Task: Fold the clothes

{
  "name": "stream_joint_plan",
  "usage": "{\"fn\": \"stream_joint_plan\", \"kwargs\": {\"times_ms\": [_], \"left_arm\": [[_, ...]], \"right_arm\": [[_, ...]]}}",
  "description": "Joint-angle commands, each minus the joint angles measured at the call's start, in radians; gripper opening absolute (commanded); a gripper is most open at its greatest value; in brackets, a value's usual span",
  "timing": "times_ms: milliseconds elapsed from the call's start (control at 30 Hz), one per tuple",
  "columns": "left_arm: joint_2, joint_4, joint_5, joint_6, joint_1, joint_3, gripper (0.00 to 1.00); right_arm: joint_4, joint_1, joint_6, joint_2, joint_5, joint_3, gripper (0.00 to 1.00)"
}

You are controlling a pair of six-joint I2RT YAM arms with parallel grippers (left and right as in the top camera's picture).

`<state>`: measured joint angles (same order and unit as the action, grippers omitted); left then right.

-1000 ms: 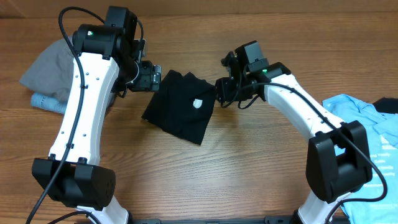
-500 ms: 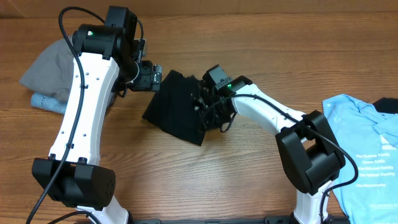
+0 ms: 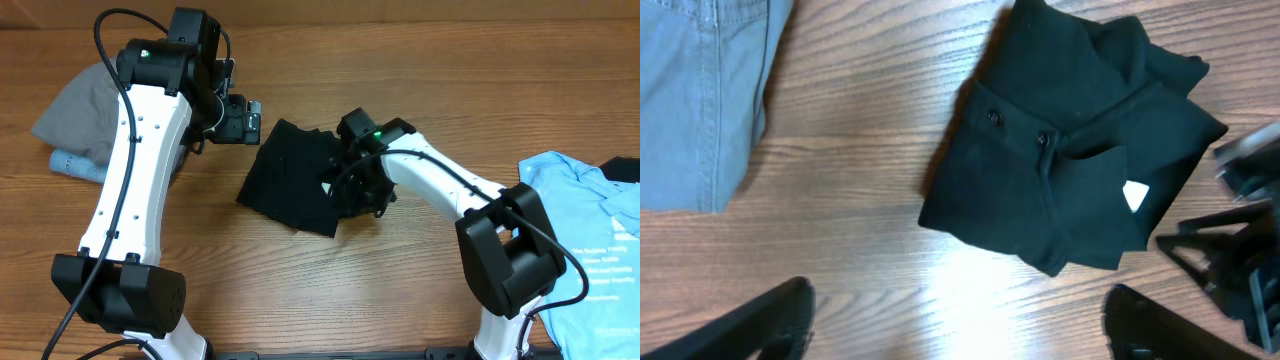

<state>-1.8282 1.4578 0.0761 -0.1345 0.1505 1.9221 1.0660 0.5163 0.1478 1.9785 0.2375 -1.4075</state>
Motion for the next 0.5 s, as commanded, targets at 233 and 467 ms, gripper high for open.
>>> {"fn": "stream_joint_plan", "kwargs": {"times_ms": [233, 467], "left_arm": [[-0.004, -0.164, 0.063, 0.027, 0.000, -0.219, 0.38], [-0.004, -0.377, 0.262, 0.082, 0.000, -0.415, 0.41]], "right_arm": [[-0.273, -0.098, 0.066, -0.121, 0.332, -0.027, 0.10], [-0.524, -0.013, 0.140, -0.076, 0.231, 0.018, 0.07]]}}
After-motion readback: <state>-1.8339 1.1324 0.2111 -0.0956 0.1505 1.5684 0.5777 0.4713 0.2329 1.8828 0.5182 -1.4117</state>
